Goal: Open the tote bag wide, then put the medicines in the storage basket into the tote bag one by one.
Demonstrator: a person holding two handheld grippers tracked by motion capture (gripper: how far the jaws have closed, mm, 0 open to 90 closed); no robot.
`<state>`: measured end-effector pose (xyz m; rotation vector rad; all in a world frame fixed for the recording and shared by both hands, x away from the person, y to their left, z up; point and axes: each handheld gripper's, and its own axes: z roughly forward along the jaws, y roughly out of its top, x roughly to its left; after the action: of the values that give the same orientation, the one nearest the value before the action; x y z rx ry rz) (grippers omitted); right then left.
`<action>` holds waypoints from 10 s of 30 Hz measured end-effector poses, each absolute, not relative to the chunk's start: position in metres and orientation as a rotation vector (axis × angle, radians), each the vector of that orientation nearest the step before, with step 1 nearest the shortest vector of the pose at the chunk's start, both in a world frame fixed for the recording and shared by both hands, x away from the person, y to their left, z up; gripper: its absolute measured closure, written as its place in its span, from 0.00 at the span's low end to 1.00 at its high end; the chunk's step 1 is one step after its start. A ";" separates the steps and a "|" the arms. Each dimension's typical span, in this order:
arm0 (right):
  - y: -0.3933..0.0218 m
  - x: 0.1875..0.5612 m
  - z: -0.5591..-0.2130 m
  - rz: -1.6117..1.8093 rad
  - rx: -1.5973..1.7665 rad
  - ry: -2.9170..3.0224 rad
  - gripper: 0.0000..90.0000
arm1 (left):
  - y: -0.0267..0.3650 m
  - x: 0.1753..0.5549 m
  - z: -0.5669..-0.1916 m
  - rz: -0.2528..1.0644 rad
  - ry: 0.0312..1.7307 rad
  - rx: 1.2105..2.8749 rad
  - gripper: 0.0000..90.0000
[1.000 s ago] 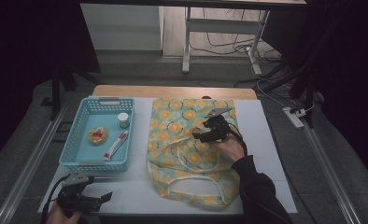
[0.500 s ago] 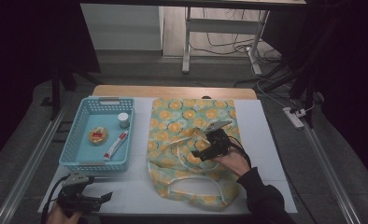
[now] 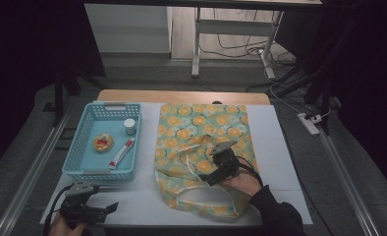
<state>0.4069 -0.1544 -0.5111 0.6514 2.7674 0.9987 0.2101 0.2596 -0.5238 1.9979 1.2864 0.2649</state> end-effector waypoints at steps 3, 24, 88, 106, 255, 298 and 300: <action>-0.152 0.404 -0.518 0.962 0.633 2.786 0.00 | 0.260 0.210 -0.524 0.264 1.287 1.998 0.05; -0.150 0.396 -0.518 0.951 0.452 2.871 0.94 | 0.260 0.211 -0.524 0.263 1.286 2.005 0.05; -0.099 0.449 -0.406 1.430 0.459 2.645 1.00 | 0.261 0.211 -0.524 0.253 1.292 1.994 0.05; -0.103 0.451 -0.407 1.445 0.463 2.631 1.00 | 0.264 0.210 -0.523 0.260 1.312 1.955 0.01; -0.106 0.452 -0.409 1.443 0.454 2.615 1.00 | 0.311 0.437 -0.517 0.280 1.620 2.206 0.00; -0.109 0.455 -0.410 1.448 0.482 2.598 1.00 | 0.308 0.419 -0.486 0.309 1.571 2.141 0.23; -0.110 0.455 -0.410 1.447 0.484 2.598 1.00 | 0.306 0.416 -0.482 0.318 1.549 2.143 0.23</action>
<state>0.4552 -0.1096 -0.4100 0.4839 2.5979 1.4466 0.4157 0.3061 -0.4821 2.1429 1.5491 0.3178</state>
